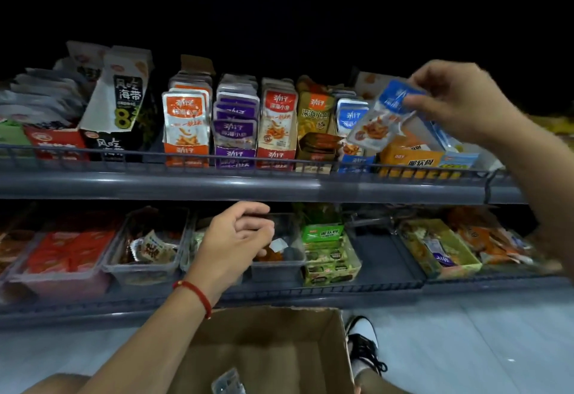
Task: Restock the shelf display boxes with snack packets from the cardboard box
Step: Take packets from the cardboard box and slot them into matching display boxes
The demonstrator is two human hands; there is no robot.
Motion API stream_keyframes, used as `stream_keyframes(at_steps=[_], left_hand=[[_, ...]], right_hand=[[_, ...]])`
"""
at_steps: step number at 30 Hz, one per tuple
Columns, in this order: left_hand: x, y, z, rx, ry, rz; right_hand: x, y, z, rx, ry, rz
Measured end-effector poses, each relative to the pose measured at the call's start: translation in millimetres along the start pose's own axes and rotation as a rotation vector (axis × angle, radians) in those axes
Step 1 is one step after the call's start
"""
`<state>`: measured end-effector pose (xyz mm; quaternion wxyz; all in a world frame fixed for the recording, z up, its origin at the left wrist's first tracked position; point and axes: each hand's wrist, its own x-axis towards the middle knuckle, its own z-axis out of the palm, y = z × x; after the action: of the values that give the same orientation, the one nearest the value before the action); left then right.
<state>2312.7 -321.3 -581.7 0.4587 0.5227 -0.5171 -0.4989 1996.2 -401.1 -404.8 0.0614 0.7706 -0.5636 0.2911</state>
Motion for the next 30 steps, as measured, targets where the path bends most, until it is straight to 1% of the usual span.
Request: stream_keyframes(at_steps=[4,9,12,14,17,21,23,24,26,28,30], left_hand=[[5.2,-1.7,1.6,0.059,0.021,-0.013],[9.8,-1.8,0.2,0.083,0.017,-0.024],[11.8,-2.0,-3.4,0.104,0.009,-0.035],[12.4,-2.7,-4.8,0.128,0.011,-0.048],[13.3,-6.8,-8.0,0.185,-0.001,-0.066],[12.7,-20.9,-17.3,0.308,-0.039,-0.076],[10.3,-34.4,-19.0,0.402,-0.049,-0.094],[7.7,-42.7,-19.1,0.441,-0.057,-0.114],[1.1,-66.4,-18.0,0.491,-0.099,-0.170],[-9.6,-101.0,-20.0,0.545,-0.152,-0.266],[-21.0,-144.4,-26.8,0.623,-0.161,-0.371]], right_hand=[[23.1,11.3,11.0,-0.135,-0.015,0.003],[42.3,17.8,42.9,-0.168,-0.139,-0.005],[47.9,25.9,62.1,-0.194,-0.175,0.015],[47.6,30.6,72.0,-0.229,-0.132,0.022],[42.3,35.0,79.0,-0.255,0.008,-0.016],[15.7,23.1,79.8,-0.160,0.151,-0.110],[-14.9,4.8,84.4,-0.044,0.163,-0.147],[-33.8,-6.1,91.0,0.033,0.131,-0.167],[-75.7,-23.6,116.1,0.156,-0.014,-0.202],[-119.5,-35.0,156.1,0.215,-0.220,-0.218],[-161.5,-42.0,204.5,0.249,-0.433,-0.203]])
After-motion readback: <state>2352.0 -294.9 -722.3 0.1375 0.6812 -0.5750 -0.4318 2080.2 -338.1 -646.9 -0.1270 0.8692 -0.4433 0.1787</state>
